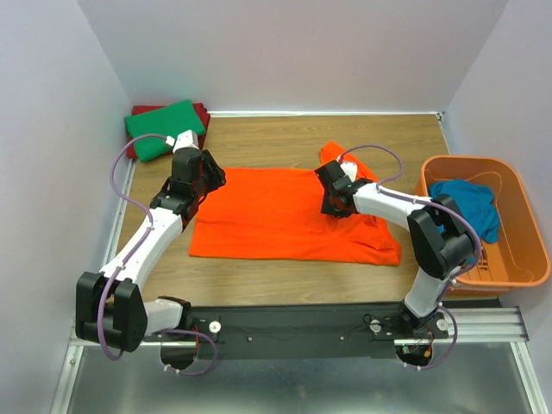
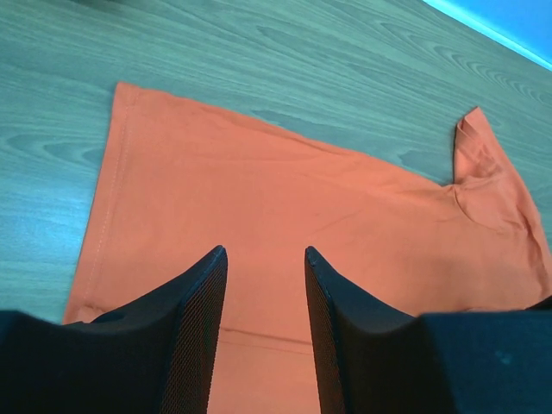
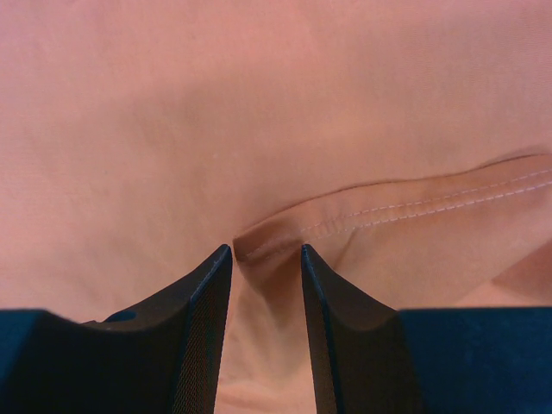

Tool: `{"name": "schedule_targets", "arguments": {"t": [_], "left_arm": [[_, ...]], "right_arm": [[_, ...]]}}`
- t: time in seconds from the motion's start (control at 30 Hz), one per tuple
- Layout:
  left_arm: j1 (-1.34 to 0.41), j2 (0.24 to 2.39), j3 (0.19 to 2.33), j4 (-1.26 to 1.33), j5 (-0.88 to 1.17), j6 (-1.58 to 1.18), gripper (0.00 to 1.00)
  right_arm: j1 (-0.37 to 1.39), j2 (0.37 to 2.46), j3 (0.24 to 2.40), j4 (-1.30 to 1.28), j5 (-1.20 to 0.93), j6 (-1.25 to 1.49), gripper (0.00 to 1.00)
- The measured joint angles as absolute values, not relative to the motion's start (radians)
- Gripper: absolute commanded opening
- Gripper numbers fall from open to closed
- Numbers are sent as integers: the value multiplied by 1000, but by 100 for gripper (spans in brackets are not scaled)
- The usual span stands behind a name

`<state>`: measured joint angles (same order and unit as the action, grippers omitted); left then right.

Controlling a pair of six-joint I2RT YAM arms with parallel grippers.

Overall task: Fold and stack the t-shirts
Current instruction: Fold the flattened tshirt in 1/3 of the way

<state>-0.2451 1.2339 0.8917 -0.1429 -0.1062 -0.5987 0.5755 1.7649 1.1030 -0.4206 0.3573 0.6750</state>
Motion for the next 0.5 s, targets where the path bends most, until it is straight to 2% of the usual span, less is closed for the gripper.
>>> {"name": "schedule_targets", "arguments": {"t": [0.17,0.37,0.4,0.5], "left_arm": [[-244,1238,891,-137,-94,-595,48],[-244,1243,887,-136,-90,-594,48],[-244,1244,886,-136,-89,-594,48],[-244,1246,886,-135,-84,-594,47]], "right_arm": [[577,1792,1110,-421,361,672,45],[577,1793,1113,-421,379,672,20],[577,1793,1113,-421,382,673,13],[577,1791,1113,-421,390,678,6]]}}
